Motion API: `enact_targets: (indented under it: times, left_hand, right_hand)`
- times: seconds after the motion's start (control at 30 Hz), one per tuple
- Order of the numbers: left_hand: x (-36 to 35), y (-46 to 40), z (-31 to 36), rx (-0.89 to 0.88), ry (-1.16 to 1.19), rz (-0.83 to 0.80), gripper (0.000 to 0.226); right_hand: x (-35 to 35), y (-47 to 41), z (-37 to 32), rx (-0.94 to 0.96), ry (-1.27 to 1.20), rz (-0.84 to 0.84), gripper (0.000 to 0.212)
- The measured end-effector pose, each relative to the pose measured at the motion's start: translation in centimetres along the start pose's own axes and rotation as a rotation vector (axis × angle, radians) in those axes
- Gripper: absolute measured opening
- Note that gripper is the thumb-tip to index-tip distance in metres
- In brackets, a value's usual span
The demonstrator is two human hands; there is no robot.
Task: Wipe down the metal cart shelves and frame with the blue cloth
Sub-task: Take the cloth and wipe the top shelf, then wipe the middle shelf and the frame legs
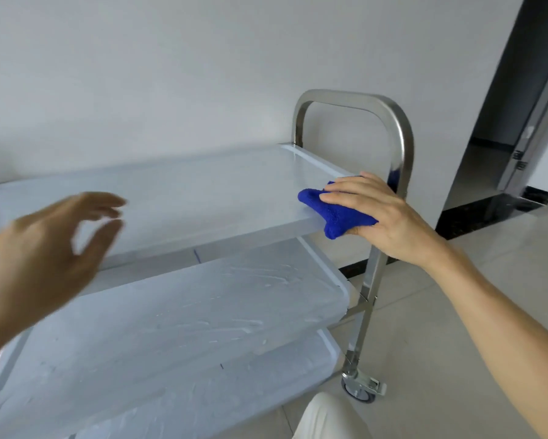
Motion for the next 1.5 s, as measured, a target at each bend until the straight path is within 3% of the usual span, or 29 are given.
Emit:
enact_targets:
  times: [0.13,0.23,0.33,0.4,0.53,0.73,0.97,1.13,1.23,1.3,1.5]
  left_hand:
    - [-3.4,-2.0,11.8,-0.272,-0.045,-0.117,0.033]
    - [-7.3,-3.3,16.8,-0.41,0.031,-0.244,0.036]
    - [-11.4,-4.4,19.9,-0.514,0.015,-0.238,0.046]
    - [-14.0,-5.1,21.2,-0.547,-0.026,-0.232,0.052]
    - [-17.1,-5.0,22.0,-0.535,-0.073,-0.255,0.047]
    - [-17.4,-4.2,21.6,-0.637,-0.089,-0.106,0.036]
    - [-17.5,-3.9,21.3,-0.65,-0.115,-0.086,0.038]
    - [-17.3,-3.8,21.4,-0.638,-0.12,-0.07,0.037]
    - [-17.0,-3.7,21.4,-0.631,-0.113,-0.067,0.038]
    - [-16.9,-3.7,21.5,-0.633,-0.119,-0.071,0.038]
    - [-17.2,-3.6,21.5,-0.654,-0.124,-0.079,0.04]
  right_hand:
    - [2.7,2.3,-0.7,-0.253,-0.098,0.382,0.053]
    - [4.7,4.2,-0.2,-0.492,-0.131,0.711,0.058]
    - [5.4,6.1,0.9,-0.68,-0.216,0.957,0.062]
    - [4.5,6.8,1.5,-0.735,-0.253,0.94,0.068]
    - [-0.1,7.9,2.9,-0.852,-0.285,0.665,0.085]
    - [-1.2,9.4,5.4,-0.919,-0.179,0.575,0.101]
    - [-5.3,12.6,6.2,-1.114,0.028,0.68,0.061]
    - [-8.1,18.8,5.5,-1.253,-0.091,0.458,0.042]
    - [-8.8,20.0,5.1,-1.294,-0.13,0.399,0.042]
    - [-8.1,18.3,5.3,-1.271,-0.095,0.407,0.046]
    - [-3.0,9.4,6.4,-1.095,0.025,0.644,0.063]
Point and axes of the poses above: each hand's wrist, its own y-axis away from the middle knuckle, its own x-axis out of the back of the hand, z = x × y, the point moved 4 cm from there along -y, towards the middle knuckle, and after that the axes turned 8 degrees about z, right-handed, at the moved point
